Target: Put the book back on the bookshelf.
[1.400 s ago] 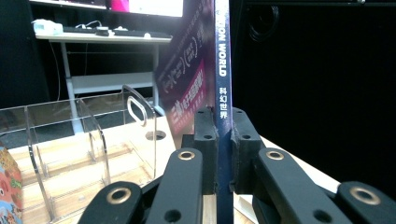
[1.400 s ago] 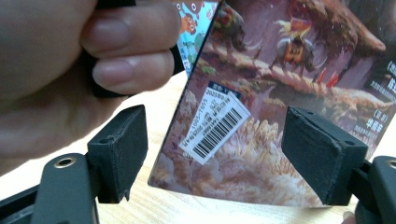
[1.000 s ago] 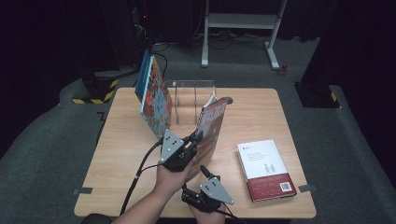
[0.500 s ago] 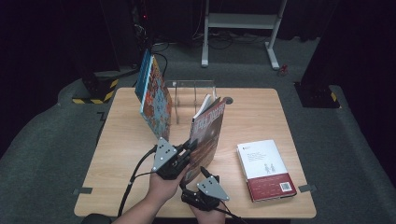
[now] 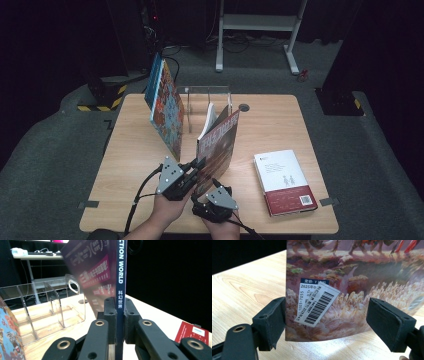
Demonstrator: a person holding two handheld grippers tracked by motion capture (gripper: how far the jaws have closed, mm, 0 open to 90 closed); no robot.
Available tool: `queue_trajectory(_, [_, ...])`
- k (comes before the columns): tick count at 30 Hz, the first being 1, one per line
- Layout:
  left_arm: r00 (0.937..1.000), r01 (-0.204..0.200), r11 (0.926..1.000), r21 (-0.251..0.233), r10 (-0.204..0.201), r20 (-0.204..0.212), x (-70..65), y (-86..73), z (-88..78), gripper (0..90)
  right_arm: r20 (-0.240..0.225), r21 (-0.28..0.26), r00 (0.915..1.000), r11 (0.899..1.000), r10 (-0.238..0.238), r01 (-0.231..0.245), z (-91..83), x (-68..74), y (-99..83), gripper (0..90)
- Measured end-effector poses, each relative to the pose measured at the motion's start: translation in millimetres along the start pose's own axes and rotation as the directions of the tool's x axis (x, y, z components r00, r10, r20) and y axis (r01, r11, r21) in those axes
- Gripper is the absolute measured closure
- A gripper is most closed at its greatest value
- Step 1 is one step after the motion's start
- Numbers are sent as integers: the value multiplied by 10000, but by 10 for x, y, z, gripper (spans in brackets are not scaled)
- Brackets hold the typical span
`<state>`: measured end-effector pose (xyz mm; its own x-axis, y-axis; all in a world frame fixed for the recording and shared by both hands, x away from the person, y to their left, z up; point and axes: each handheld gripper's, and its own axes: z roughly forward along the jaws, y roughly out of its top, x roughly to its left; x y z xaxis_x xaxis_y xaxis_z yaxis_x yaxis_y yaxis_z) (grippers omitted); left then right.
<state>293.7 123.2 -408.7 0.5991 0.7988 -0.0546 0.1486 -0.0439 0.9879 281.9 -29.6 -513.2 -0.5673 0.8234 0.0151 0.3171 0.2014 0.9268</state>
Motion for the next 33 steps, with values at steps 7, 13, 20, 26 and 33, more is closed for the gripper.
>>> queue_trajectory(7, [9995,-316,9995,-62,316,21,-1,-83,-51,836,-48,351,10000,9994,-54,56,14,2,-12,189])
queue_trajectory(13, [9996,-287,9996,33,286,47,26,-147,-60,834,-207,170,9996,9997,193,-189,-78,-38,-30,210])
queue_trajectory(20, [9990,-422,9991,13,423,-149,39,-173,-87,835,-62,54,9996,9996,290,-289,-155,-92,-26,230])
queue_trajectory(26, [9994,-327,9995,5,327,-116,102,-235,-157,834,192,-116,9979,9980,623,-621,-195,-177,0,248])
queue_trajectory(33, [9975,-700,9975,84,700,19,98,-304,-234,834,437,-119,9955,9964,838,-834,-154,-249,27,292])
